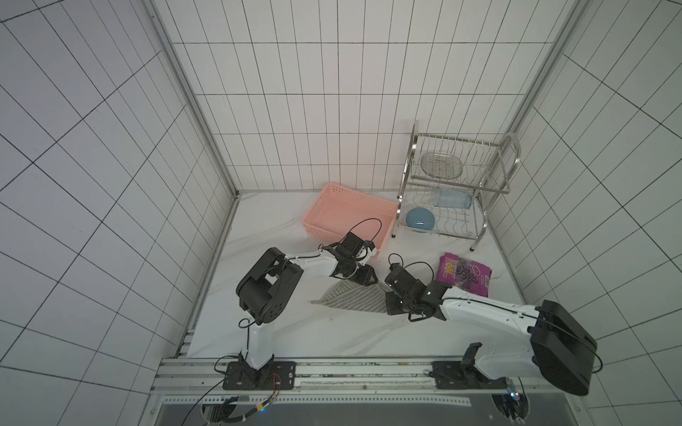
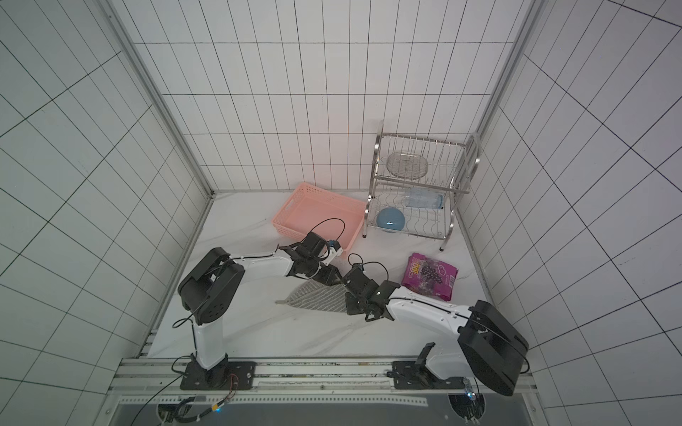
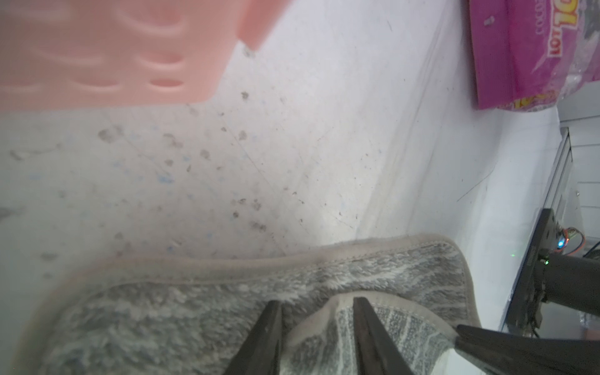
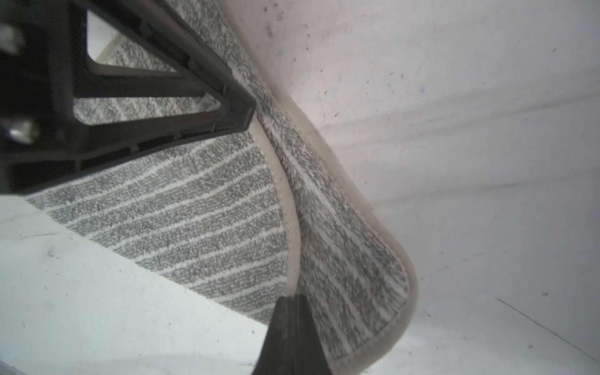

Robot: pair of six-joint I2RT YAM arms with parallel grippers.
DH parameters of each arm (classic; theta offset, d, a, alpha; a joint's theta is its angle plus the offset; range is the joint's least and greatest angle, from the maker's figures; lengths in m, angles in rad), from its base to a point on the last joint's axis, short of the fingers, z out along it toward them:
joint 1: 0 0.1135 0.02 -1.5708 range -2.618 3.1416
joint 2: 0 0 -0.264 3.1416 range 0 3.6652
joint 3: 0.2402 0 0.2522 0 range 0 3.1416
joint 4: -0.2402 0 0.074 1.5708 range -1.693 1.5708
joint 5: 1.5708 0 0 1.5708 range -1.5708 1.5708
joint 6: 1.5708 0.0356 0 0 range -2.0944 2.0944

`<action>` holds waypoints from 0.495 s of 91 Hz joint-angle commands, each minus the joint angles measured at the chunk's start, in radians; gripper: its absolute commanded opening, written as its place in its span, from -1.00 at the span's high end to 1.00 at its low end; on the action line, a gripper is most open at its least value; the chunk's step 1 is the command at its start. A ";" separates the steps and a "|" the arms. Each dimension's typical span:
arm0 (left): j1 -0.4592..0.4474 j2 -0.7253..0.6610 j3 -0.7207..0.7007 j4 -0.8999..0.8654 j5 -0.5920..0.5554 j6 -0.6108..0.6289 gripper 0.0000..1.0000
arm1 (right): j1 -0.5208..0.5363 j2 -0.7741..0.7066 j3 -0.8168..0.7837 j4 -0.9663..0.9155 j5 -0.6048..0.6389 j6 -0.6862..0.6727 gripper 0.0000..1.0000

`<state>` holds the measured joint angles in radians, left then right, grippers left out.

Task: Fold the square dishcloth
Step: Adjust the cleaning item at the center of the board.

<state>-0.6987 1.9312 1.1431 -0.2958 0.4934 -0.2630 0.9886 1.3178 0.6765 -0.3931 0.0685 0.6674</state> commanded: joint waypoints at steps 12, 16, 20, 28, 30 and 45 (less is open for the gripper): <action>-0.002 -0.027 -0.034 -0.002 0.031 0.025 0.41 | 0.005 0.009 0.003 -0.002 0.023 0.018 1.00; -0.002 -0.035 -0.036 -0.004 0.032 0.027 0.45 | 0.006 0.010 0.002 -0.001 0.024 0.020 1.00; -0.003 -0.039 -0.036 -0.006 0.033 0.029 0.53 | 0.006 0.011 0.004 -0.002 0.027 0.022 1.00; -0.002 -0.042 -0.032 -0.008 0.036 0.030 0.74 | 0.004 0.015 0.006 -0.001 0.028 0.025 1.00; -0.002 -0.042 -0.031 -0.007 0.037 0.029 0.77 | 0.005 0.017 0.007 -0.002 0.028 0.026 1.00; -0.011 -0.072 -0.025 -0.007 0.044 0.017 1.00 | 0.004 0.024 0.012 -0.015 0.033 0.026 0.92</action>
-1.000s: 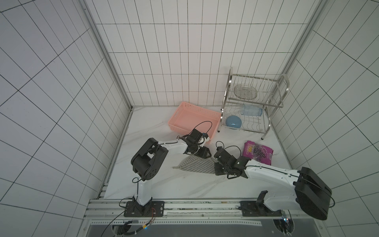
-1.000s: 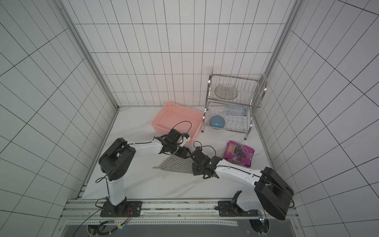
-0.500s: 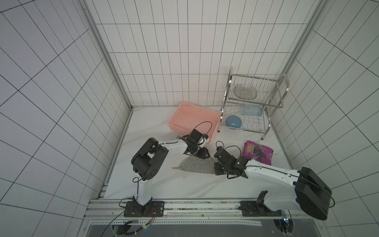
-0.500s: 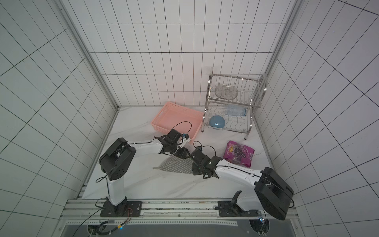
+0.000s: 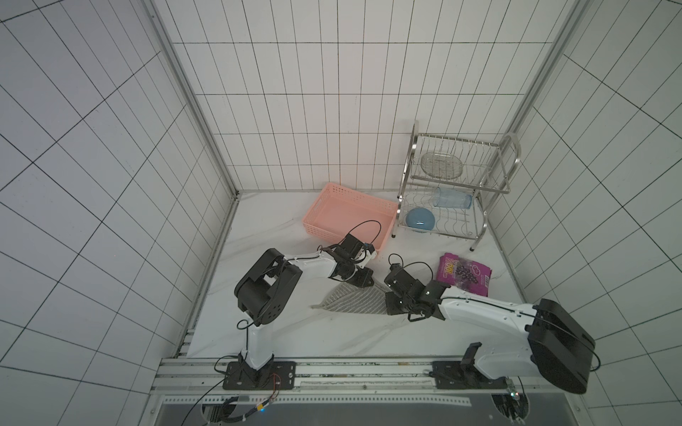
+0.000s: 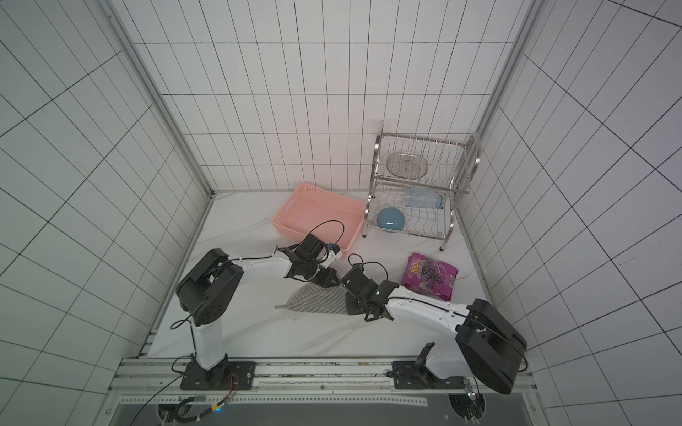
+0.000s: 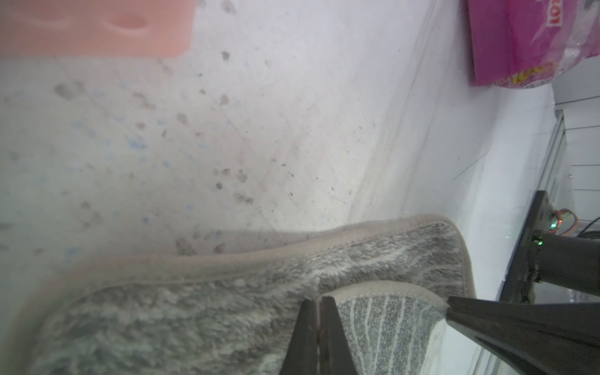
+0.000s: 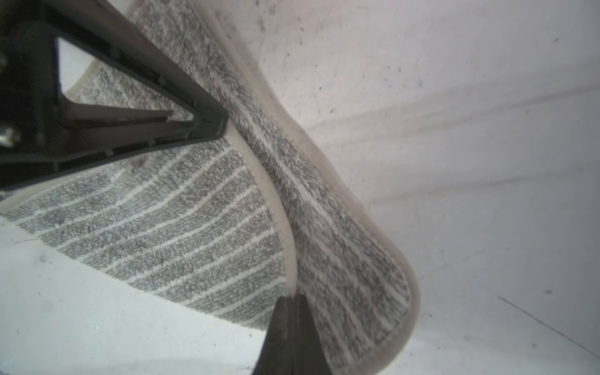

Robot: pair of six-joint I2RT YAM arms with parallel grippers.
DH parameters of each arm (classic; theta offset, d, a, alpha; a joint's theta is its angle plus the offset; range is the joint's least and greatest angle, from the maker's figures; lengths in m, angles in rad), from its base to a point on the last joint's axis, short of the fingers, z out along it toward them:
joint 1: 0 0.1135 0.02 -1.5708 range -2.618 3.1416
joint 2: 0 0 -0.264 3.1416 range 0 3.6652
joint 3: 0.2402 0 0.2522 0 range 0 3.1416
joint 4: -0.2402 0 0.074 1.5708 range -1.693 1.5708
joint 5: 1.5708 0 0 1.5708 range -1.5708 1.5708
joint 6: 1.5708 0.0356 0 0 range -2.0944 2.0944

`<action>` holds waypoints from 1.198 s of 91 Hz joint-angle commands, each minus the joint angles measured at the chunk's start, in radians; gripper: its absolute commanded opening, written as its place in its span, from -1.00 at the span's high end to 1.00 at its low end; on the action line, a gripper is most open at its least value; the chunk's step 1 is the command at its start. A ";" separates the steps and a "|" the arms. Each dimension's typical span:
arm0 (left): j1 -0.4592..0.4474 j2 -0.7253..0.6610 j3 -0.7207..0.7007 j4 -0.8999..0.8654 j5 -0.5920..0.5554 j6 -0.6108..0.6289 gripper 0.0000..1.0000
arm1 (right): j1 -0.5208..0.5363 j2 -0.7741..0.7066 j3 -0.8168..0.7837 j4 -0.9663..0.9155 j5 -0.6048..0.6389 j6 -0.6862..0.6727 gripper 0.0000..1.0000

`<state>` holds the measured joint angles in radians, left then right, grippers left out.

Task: Fold the square dishcloth
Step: Adjust the cleaning item at the center of the board.

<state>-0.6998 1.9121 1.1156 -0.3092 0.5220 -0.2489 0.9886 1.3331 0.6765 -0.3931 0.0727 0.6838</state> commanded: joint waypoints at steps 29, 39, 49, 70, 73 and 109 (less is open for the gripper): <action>-0.049 -0.294 -0.115 0.033 -0.086 -0.071 1.00 | -0.041 -0.074 0.060 -0.151 0.110 0.011 0.25; -0.098 -0.356 -0.173 0.062 -0.147 -0.110 1.00 | -0.096 -0.141 0.056 -0.195 0.114 0.017 0.17; -0.140 -0.408 -0.237 0.096 -0.210 -0.138 1.00 | -0.165 -0.191 0.038 -0.209 0.073 0.026 0.14; -0.201 -0.479 -0.343 0.170 -0.262 -0.205 1.00 | -0.240 -0.222 0.006 -0.214 -0.003 0.035 0.00; -0.215 -0.486 -0.350 0.169 -0.277 -0.210 1.00 | -0.251 -0.211 0.007 -0.214 -0.010 0.030 0.00; -0.286 -0.565 -0.439 0.226 -0.389 -0.271 1.00 | -0.270 -0.068 -0.047 -0.073 -0.148 0.008 -0.01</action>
<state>-0.9760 1.3735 0.6922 -0.1291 0.1772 -0.4988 0.7254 1.2526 0.6479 -0.5159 -0.0376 0.7078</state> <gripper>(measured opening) 0.046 0.502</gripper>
